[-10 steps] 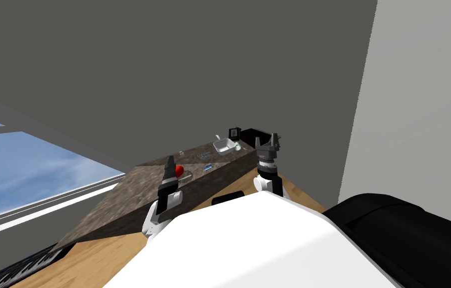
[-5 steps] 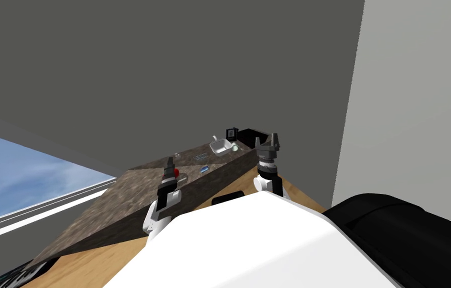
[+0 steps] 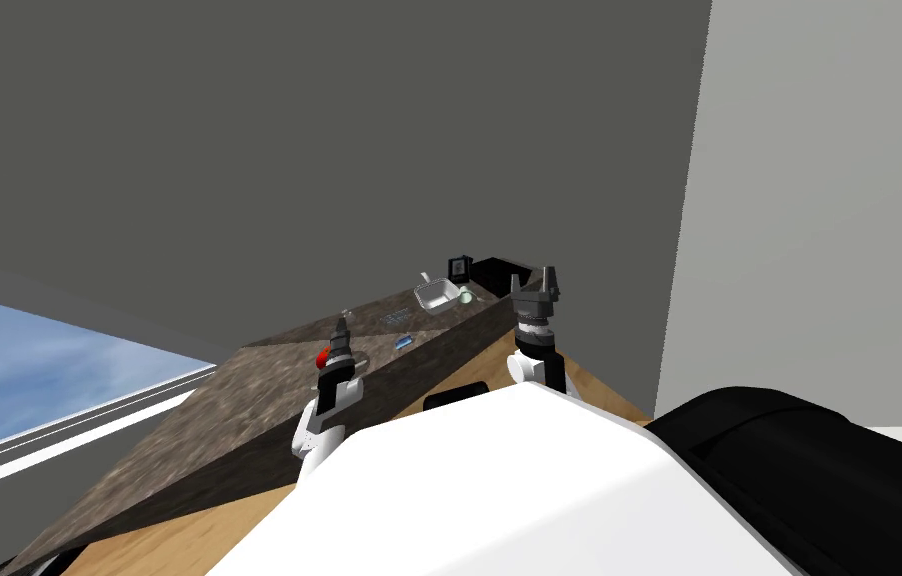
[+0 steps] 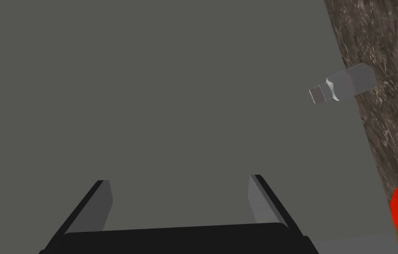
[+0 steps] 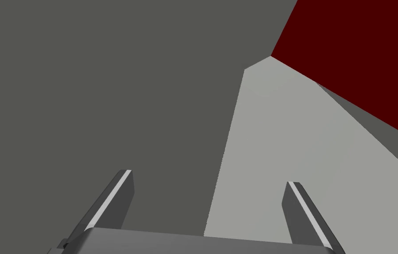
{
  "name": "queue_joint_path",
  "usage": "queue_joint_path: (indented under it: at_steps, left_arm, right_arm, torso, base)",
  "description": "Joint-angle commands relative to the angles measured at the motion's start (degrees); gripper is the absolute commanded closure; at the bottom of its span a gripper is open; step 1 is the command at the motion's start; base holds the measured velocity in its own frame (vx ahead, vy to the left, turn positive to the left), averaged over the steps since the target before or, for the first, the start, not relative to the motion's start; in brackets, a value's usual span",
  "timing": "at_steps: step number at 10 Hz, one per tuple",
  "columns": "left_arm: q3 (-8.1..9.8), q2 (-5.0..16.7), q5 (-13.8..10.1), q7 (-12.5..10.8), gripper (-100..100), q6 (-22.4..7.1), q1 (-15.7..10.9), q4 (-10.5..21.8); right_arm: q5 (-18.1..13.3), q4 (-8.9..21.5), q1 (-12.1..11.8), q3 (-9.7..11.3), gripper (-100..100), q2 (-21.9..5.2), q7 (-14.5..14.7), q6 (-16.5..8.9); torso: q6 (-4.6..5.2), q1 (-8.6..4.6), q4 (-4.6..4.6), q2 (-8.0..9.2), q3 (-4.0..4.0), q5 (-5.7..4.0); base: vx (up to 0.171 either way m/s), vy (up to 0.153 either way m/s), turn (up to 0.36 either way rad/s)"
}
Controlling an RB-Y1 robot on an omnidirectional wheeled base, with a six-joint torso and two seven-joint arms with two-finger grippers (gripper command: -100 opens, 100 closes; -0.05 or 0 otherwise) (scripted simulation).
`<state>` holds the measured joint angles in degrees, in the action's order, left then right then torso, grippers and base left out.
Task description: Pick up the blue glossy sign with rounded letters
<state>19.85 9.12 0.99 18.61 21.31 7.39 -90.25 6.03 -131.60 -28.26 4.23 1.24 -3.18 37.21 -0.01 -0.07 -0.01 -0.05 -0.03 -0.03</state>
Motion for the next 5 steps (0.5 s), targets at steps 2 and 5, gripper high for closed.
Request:
queue_joint_path:
  at_steps: [2,5]
  left_arm:
    - [1.19,-0.57,0.13,-0.54,-100,-1.47,-1.82,3.81]
    - [2.29,-1.61,0.31,-1.50,-100,-3.26,-3.81,7.89]
  right_arm:
    - [0.00,0.00,0.00,0.00,0,0.00,0.00,0.00]
    - [0.00,0.00,0.00,0.00,0,0.00,0.00,0.00]
  torso:
    - [0.00,0.00,0.00,0.01,0.00,0.00]
    - [0.00,0.02,0.00,0.01,0.00,0.00]
  base:
    - [0.012,-0.024,-0.051]
    - [0.017,-0.020,-0.051]
